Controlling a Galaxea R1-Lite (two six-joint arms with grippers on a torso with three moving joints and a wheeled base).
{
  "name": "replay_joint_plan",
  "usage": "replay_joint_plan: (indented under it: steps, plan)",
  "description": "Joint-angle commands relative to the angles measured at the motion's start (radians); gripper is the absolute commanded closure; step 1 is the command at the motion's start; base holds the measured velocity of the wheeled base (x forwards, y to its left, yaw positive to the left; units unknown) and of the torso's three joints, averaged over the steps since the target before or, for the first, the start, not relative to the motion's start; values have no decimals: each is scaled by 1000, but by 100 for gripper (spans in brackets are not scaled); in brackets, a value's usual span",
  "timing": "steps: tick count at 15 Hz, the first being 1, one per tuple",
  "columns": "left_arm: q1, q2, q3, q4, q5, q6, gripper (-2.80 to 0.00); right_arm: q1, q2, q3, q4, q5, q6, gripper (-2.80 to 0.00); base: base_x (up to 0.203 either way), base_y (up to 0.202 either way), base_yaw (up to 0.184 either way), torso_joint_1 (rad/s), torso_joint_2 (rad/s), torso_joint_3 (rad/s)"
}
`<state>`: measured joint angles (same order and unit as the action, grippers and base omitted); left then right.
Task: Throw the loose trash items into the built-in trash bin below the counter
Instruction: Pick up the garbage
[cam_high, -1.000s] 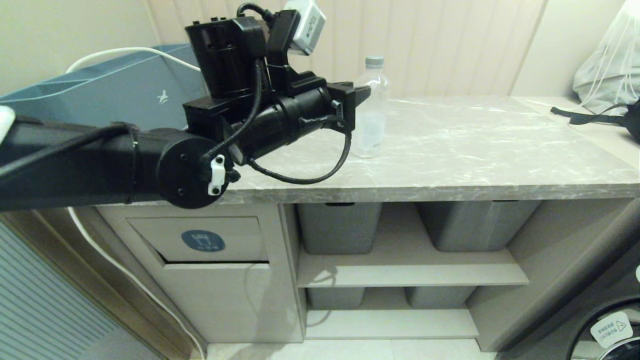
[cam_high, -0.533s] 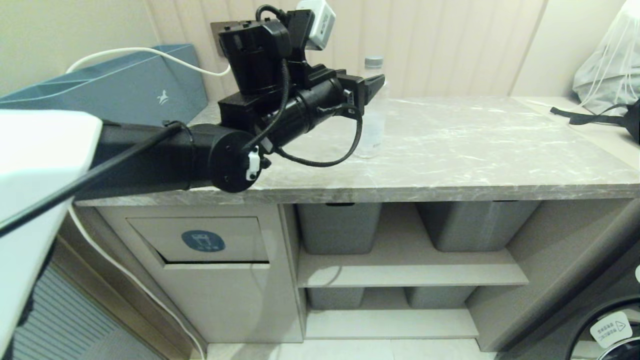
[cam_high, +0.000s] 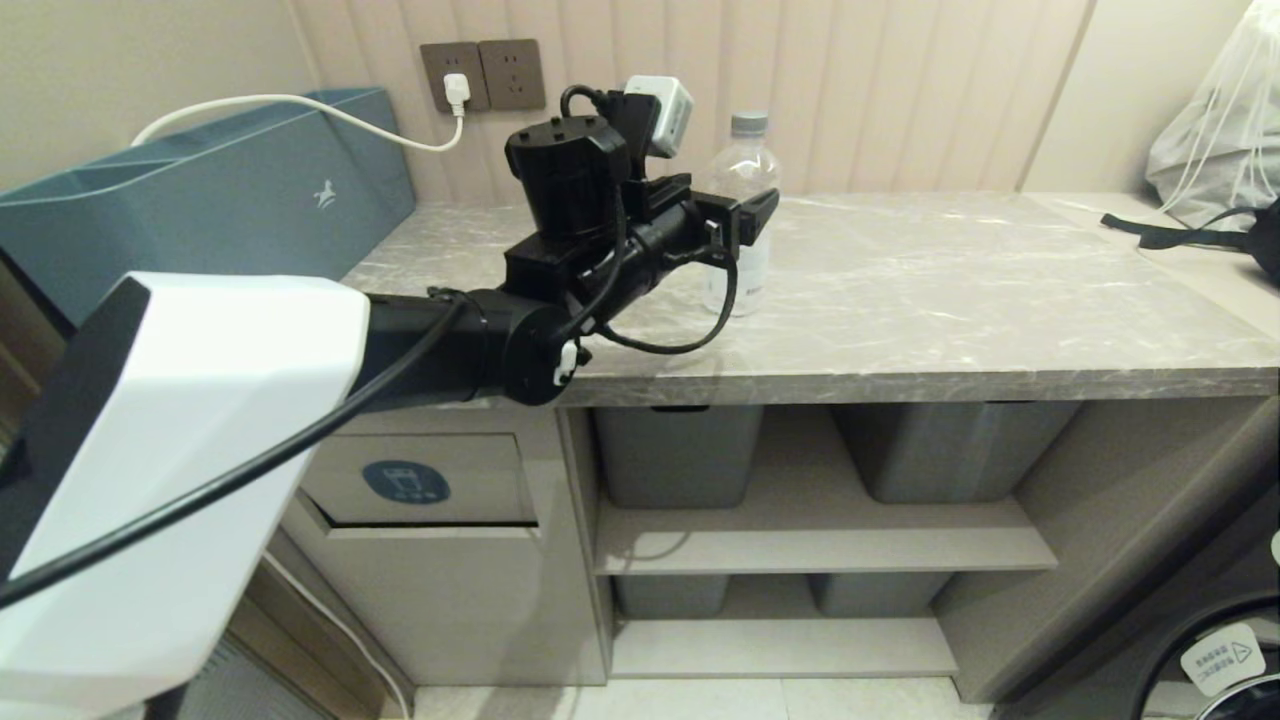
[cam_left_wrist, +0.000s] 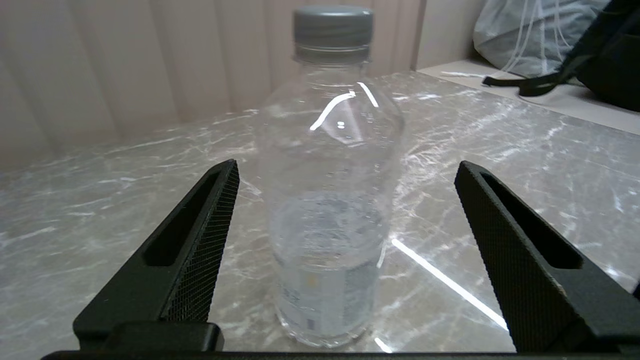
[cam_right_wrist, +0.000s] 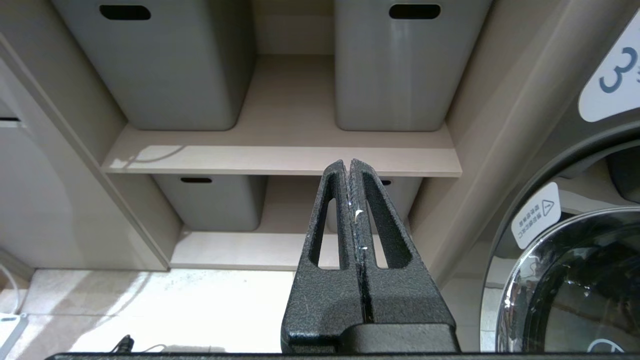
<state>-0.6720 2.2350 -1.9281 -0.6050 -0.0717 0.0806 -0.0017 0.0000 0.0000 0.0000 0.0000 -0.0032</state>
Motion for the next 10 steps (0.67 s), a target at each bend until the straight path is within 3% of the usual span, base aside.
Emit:
replay_joint_plan:
  steps: [1,5,10]
  plan:
    - [0,12,1,-7,0,1,-280,0,0,0,0,0,-3,0,0,0,0,0,0,0]
    - [0,14,1,-9,-10,-2,-280,0,0,0,0,0,-3,0,0,0,0,6,-15,-10]
    - [0,25,0,-10,-11,-4,-280,0,0,0,1,0,-3,0,0,0,0,167,-371,-203]
